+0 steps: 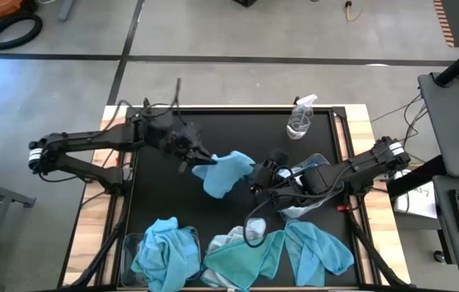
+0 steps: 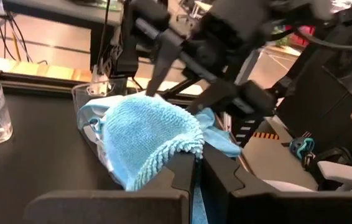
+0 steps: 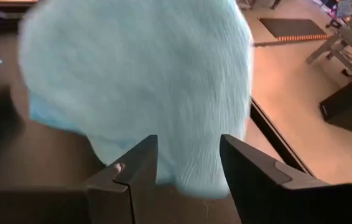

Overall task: Sort microfiber towel by color & place in baskets
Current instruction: Put the blue towel into the bottom transparent bin

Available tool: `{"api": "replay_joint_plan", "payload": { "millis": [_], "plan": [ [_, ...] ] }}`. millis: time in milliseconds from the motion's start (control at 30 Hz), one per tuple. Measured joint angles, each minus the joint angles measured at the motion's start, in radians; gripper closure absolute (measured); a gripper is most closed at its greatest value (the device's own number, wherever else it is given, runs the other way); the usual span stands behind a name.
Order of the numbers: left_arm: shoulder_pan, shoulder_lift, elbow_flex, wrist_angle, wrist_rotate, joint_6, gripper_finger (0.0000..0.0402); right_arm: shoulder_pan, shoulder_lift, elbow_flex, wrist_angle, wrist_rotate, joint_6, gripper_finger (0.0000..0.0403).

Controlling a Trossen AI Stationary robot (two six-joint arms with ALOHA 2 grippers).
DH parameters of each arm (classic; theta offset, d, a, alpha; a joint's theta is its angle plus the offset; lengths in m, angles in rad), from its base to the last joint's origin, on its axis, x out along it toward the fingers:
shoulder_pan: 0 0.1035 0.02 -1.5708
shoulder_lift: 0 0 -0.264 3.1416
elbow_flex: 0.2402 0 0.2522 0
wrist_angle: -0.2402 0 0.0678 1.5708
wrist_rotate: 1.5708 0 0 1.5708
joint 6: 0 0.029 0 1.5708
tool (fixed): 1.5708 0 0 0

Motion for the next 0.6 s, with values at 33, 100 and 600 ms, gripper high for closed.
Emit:
{"api": "replay_joint_plan", "payload": {
  "millis": [33,100,600],
  "plan": [
    [0.000,-0.021,0.000,-0.015,0.000,0.000,0.0401,0.000,-0.003,0.000,-0.008,0.000,0.017,0.0234],
    [0.000,-0.061,0.000,-0.039,0.001,-0.004,0.0401,0.000,-0.008,0.000,-0.022,0.000,0.033,0.0234],
    [-0.297,-0.212,0.000,-0.093,0.076,-0.264,0.0401,0.000,-0.020,0.000,-0.035,0.000,0.034,0.0232]
  ]
}}
